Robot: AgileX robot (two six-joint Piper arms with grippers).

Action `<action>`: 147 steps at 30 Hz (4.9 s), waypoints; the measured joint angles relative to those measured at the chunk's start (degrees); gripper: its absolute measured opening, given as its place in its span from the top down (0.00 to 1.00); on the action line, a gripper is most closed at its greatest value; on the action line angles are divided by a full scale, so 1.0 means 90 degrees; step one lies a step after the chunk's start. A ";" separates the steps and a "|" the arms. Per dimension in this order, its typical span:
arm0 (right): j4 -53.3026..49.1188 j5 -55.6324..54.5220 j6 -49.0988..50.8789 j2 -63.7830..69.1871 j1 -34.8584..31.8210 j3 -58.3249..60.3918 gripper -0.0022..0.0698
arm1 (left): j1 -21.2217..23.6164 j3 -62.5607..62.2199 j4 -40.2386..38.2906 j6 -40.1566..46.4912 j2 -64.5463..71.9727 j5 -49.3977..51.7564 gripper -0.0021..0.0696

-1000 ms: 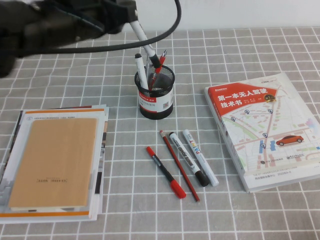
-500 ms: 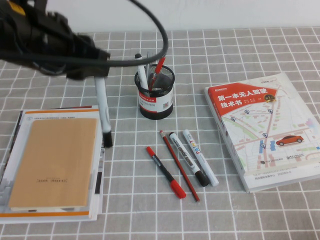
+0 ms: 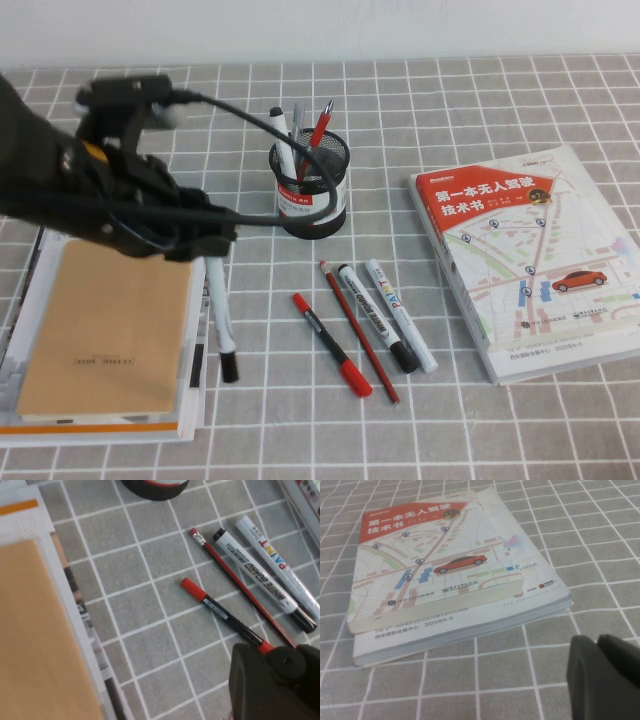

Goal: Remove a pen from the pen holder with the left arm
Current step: 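Take a marker out of the pen holder and lay it on the table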

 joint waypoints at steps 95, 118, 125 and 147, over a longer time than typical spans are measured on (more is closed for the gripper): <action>0.0004 0.0000 0.0000 0.0000 0.0000 0.0000 0.99 | -0.0377 0.2156 -0.1304 0.2184 -0.2955 -0.3830 0.97; 0.0004 0.0000 0.0000 0.0000 0.0000 0.0000 0.99 | -0.0377 0.4022 -0.0393 0.2034 -0.6922 -0.0368 0.97; 0.0004 0.0000 0.0000 0.0000 0.0000 0.0000 0.99 | -0.0377 0.4144 0.0788 0.0099 -0.6949 -0.0472 0.97; 0.0015 0.0000 0.0000 0.0000 0.0000 0.0000 0.99 | 0.2107 0.7007 0.1873 -0.1115 -0.9109 -0.2931 0.97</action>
